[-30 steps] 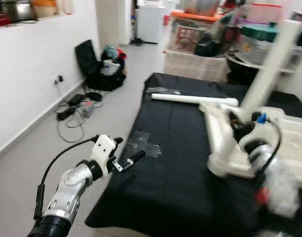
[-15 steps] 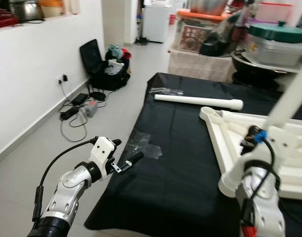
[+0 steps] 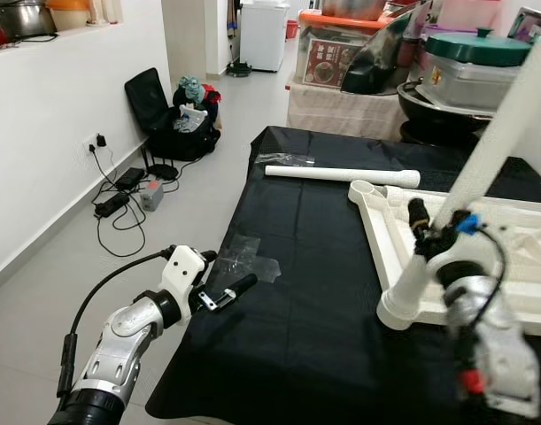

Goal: Building children table

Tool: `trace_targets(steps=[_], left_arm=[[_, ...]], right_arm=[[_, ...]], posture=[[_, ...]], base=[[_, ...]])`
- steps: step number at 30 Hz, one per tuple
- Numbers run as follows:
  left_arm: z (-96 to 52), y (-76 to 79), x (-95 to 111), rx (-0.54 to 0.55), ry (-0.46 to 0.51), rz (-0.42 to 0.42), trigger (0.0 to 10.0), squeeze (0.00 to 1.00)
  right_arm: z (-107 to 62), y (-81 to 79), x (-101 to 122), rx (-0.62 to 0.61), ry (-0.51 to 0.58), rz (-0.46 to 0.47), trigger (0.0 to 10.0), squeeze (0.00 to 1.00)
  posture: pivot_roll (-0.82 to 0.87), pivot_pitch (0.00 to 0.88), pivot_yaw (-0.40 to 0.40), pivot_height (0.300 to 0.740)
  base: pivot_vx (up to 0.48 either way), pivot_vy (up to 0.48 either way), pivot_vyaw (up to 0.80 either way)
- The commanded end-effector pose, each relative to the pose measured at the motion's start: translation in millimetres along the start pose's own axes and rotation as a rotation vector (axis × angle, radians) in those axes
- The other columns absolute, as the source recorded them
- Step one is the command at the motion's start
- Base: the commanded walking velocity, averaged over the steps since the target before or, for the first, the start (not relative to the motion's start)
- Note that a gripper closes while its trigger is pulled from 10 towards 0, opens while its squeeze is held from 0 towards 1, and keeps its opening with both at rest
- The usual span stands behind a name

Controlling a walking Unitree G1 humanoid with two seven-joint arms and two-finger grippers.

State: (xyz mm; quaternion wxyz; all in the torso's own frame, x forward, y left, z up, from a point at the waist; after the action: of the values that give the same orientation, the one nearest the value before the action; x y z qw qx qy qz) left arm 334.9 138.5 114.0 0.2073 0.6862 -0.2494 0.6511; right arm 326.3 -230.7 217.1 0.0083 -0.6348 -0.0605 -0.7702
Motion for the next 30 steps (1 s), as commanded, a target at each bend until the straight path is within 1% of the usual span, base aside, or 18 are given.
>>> trace_targets(steps=[1,2,3,8,9,15,16,17,18,19,20,21,22,23,24,27,29,30], left_arm=[[2.3,0.9,-1,-0.015,-0.012,0.012,10.0,0.0],[5.0,1.5,1,-0.015,-0.005,0.011,10.0,0.0],[9.3,3.7,5,-0.014,0.008,0.007,10.0,0.0],[9.9,6.1,3,-0.013,0.011,0.001,10.0,0.0],[8.4,7.0,2,-0.014,0.008,0.0,10.0,0.0],[5.9,7.3,0,-0.014,0.004,0.0,10.0,0.0],[4.6,5.3,0,-0.011,0.0,0.002,10.0,0.0],[4.4,4.1,0,-0.009,-0.003,0.003,10.0,0.0],[4.4,3.3,-1,-0.009,-0.004,0.004,10.0,0.0],[4.4,3.3,-1,-0.009,-0.004,0.004,10.0,0.0],[5.4,4.1,-1,-0.01,-0.004,0.004,10.0,0.0],[7.3,6.3,-1,-0.013,-0.002,0.004,10.0,0.0],[8.4,7.9,0,-0.016,0.0,0.003,10.0,0.0],[8.4,7.9,0,-0.016,0.0,0.003,10.0,0.0],[8.1,9.0,-1,-0.019,0.001,0.0,10.0,0.0],[8.1,9.0,-1,-0.019,0.001,0.0,10.0,0.0],[7.4,8.8,-2,-0.019,0.0,-0.001,10.0,0.0],[7.1,8.3,-2,-0.021,-0.005,0.003,10.0,0.0]], right_arm=[[4.6,-17.2,1,0.162,0.013,0.055,10.0,0.0],[4.2,-29.9,3,0.249,0.019,0.072,10.0,0.0],[2.2,-51.9,-2,0.375,-0.001,0.076,10.0,0.0],[5.5,-59.8,-18,0.377,-0.055,0.051,9.3,0.0],[8.0,-60.7,-24,0.348,-0.064,0.04,0.0,0.0],[10.4,-61.2,-30,0.318,-0.071,0.056,0.0,0.0],[13.9,-48.8,-40,0.204,-0.125,0.033,0.0,0.0],[14.4,-21.3,-54,-0.025,-0.211,-0.001,0.0,0.0],[11.4,-1.8,-63,-0.181,-0.271,-0.028,0.0,0.0],[11.4,-1.8,-63,-0.181,-0.271,-0.028,0.0,0.0],[-0.6,24.7,-68,-0.409,-0.313,-0.034,0.0,0.0],[-19.3,41.3,-70,-0.596,-0.325,-0.016,0.0,0.0],[-34.8,49.1,-69,-0.713,-0.325,-0.002,0.0,0.0],[-34.8,49.1,-69,-0.713,-0.325,-0.002,0.0,0.0],[-63.4,41.5,-63,-0.847,-0.32,-0.028,0.0,0.0],[-63.4,41.5,-63,-0.847,-0.32,-0.028,0.0,0.0],[-70.3,35.3,-61,-0.869,-0.319,-0.037,0.0,0.0],[-75.8,24.7,-58,-0.874,-0.324,-0.054,0.0,0.0]], posture=[[0.01,0.0,-0.082,0.74],[0.01,0.0,-0.087,0.74],[0.03,0.0,-0.096,0.74],[0.04,0.0,-0.099,0.74],[0.04,0.0,-0.103,0.74],[0.04,0.0,-0.103,0.74],[0.03,0.0,-0.097,0.74],[0.02,0.0,-0.095,0.74],[0.02,0.0,-0.095,0.74],[0.02,0.0,-0.095,0.74],[0.02,0.0,-0.093,0.74],[0.02,0.0,-0.093,0.74],[0.02,0.0,-0.094,0.74],[0.02,0.0,-0.094,0.74],[0.01,0.0,-0.077,0.74],[0.01,0.0,-0.077,0.74],[0.0,0.0,-0.072,0.74],[0.0,0.0,-0.064,0.74]], base=[[0.0,0.0,0.0],[0.0,0.0,0.0],[0.0,0.0,0.0],[0.0,0.0,0.0],[0.0,0.0,0.0],[0.0,0.0,0.0],[0.0,0.0,0.0],[0.0,0.0,0.0],[0.0,0.0,0.0],[0.0,0.0,0.0],[0.0,0.0,0.0],[0.0,0.0,0.0],[0.0,0.0,0.0],[0.0,0.0,0.0],[0.0,0.0,0.0],[0.0,0.0,0.0],[0.0,0.0,0.0],[0.0,0.0,0.0]])
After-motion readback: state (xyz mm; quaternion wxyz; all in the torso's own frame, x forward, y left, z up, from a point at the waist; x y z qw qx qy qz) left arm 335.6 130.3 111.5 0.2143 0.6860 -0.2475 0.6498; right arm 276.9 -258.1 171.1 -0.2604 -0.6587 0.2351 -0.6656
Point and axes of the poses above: a point about 5 cm out from each wrist's last joint towards the gripper, its own z axis pointing out of the wrist towards the gripper, its own x axis along the axis of the wrist's last joint, y = z × x, the point moved 3 cm from there along z, pointing out of the wrist towards the gripper, and after that the axes turned 7 degrees about -z, right-handed, at the moved point
